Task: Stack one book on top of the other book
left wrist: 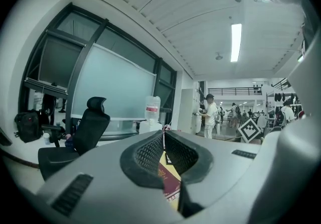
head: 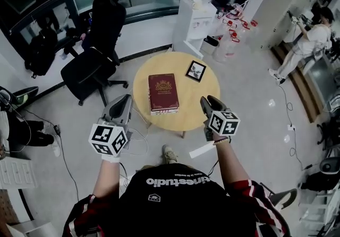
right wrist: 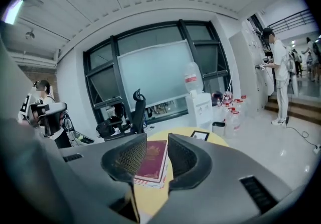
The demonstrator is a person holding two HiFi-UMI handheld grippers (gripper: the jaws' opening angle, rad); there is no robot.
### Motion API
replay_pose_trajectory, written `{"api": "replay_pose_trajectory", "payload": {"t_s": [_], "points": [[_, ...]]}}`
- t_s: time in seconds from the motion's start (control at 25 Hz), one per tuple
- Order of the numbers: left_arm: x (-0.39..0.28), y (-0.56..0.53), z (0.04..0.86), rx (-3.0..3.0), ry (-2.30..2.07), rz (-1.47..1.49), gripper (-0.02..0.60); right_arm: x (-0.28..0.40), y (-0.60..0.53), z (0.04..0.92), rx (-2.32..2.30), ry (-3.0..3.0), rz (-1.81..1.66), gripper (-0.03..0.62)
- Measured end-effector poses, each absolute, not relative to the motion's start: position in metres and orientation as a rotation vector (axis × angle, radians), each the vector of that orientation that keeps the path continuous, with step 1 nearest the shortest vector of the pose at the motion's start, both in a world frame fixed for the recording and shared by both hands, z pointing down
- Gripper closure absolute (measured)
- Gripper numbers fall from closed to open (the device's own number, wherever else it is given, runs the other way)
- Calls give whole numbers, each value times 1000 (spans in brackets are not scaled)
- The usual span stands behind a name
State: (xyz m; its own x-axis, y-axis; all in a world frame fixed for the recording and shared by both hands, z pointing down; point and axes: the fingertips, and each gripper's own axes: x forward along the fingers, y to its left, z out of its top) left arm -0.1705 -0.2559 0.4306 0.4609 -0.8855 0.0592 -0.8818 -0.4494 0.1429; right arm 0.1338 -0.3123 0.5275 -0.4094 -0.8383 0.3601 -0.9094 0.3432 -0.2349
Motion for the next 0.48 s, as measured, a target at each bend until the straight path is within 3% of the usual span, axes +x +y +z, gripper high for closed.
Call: {"api": "replay_pose_trajectory", "payload": {"t_s": [0.48], "points": [[-176,-225,413,2577,-1552,-77,557,123,-247,433,1672,-2522,365,445]]}}
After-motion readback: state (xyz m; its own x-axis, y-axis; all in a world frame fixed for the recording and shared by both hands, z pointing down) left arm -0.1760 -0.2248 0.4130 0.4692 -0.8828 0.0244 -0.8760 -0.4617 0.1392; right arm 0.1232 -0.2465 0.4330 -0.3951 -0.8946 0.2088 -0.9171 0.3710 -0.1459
